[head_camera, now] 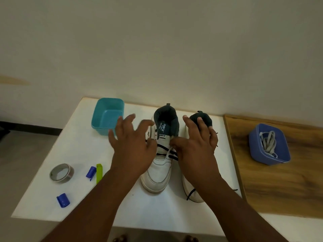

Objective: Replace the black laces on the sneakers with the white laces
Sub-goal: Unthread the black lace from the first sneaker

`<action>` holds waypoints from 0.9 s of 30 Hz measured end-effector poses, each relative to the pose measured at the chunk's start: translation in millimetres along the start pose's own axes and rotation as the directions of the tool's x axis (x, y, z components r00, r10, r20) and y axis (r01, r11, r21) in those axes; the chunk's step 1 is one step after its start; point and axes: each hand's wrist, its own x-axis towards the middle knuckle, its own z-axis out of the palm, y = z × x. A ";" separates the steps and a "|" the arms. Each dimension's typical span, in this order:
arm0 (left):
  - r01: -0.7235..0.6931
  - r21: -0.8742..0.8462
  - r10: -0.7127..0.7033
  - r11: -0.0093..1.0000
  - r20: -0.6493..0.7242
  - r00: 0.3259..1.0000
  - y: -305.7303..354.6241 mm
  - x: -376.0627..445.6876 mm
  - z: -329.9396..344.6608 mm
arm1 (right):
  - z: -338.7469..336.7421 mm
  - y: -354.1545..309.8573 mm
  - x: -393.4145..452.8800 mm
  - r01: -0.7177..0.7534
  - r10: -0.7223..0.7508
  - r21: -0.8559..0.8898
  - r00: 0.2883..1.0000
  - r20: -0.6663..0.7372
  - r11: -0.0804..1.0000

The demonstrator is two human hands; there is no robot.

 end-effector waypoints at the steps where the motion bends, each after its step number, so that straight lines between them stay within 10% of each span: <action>1: -0.101 0.006 0.101 0.995 0.040 0.994 3.2 -0.4 3.2 | 0.3 0.0 0.2 0.000 0.000 0.007 1.000 0.003 1.000; 7: -0.169 0.161 0.142 0.972 0.169 0.975 3.3 -0.7 12.4 | 1.0 -0.2 0.0 -0.013 0.013 0.073 1.000 0.002 0.997; 15: 0.216 -0.091 -0.234 0.972 -0.363 0.902 -9.5 7.2 -8.1 | 3.4 3.0 0.2 -0.030 0.031 0.081 0.999 -0.008 0.996; 18: 0.204 -0.095 -0.221 0.974 -0.246 0.944 -12.2 6.8 -2.5 | 4.5 4.2 -0.4 -0.037 0.039 0.093 0.999 -0.018 0.995; 22: -0.214 0.041 0.211 0.976 0.055 0.976 3.2 1.4 11.9 | 5.8 2.0 0.7 -0.049 0.052 0.113 0.998 -0.023 0.992; 27: -0.137 0.078 0.129 0.988 0.091 0.987 2.3 1.2 16.2 | 6.2 3.3 1.1 -0.061 0.063 0.124 0.998 -0.018 0.990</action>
